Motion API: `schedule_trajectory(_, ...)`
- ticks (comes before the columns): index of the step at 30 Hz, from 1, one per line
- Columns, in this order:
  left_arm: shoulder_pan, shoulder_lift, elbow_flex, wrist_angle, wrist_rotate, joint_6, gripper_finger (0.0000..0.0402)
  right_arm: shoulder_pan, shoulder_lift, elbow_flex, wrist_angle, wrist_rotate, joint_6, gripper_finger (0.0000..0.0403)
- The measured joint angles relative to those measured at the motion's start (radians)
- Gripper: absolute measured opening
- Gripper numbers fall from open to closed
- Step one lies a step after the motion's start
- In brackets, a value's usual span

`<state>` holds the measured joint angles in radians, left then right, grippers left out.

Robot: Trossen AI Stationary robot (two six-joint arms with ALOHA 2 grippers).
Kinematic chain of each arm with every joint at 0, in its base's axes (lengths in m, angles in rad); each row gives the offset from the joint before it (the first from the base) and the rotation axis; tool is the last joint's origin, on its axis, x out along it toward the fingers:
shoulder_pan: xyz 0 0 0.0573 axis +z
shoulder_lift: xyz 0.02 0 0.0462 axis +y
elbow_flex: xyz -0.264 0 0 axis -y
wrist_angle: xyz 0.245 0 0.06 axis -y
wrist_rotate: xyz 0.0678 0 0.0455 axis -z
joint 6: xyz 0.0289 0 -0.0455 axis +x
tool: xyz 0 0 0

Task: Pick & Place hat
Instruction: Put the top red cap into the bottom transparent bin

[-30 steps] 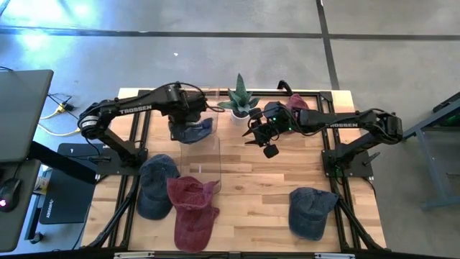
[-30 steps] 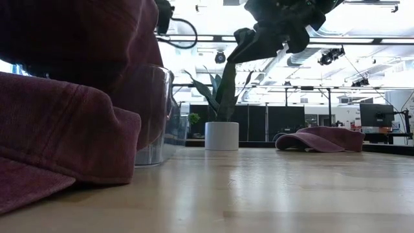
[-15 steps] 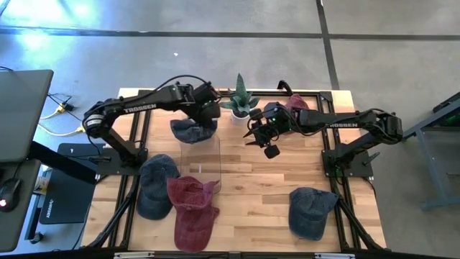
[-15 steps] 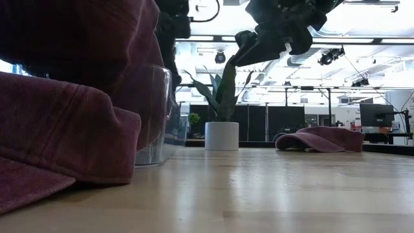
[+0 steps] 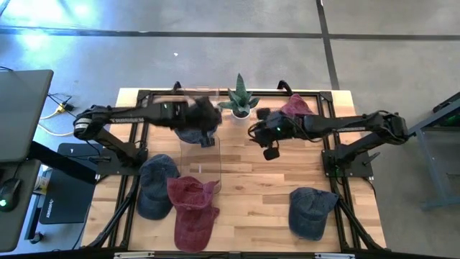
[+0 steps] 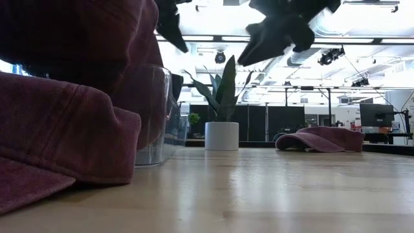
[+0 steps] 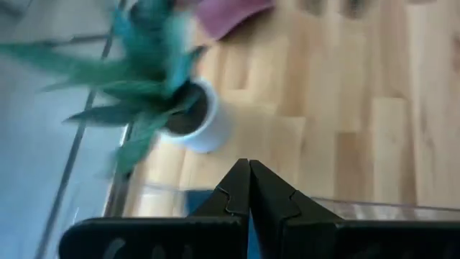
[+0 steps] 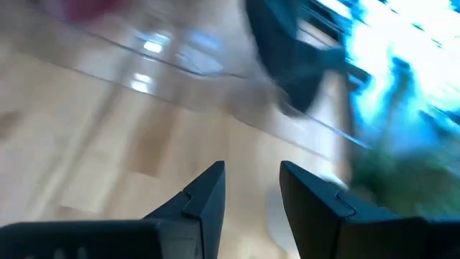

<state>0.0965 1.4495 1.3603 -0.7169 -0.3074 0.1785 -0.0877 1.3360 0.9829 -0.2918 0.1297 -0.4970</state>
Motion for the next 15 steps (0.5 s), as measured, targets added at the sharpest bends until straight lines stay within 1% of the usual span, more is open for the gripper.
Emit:
schedule_trajectory(2,-0.047,-0.008,-0.064,0.078,-0.015,0.016,0.0,0.048,-0.029,0.001,-0.048,0.109,0.06,0.0129)
schedule_trajectory(4,-0.083,-0.011,-0.129,0.223,-0.019,0.027,0.0,0.101,-0.058,0.001,-0.105,0.191,0.143,0.0129)
schedule_trajectory(8,-0.145,-0.009,-0.238,0.447,-0.027,0.043,0.0,0.226,-0.096,0.001,-0.239,0.295,0.374,0.0129)
schedule_trajectory(11,-0.19,-0.011,-0.246,0.54,-0.06,0.078,0.0,0.321,-0.097,0.001,-0.321,0.306,0.519,0.0129)
schedule_trajectory(13,-0.221,-0.011,-0.246,0.578,-0.129,0.101,0.0,0.375,-0.096,0.001,-0.372,0.295,0.6,0.0129)
schedule_trajectory(15,-0.252,-0.017,-0.232,0.582,-0.213,0.135,0.0,0.415,-0.095,0.001,-0.423,0.25,0.673,0.0129)
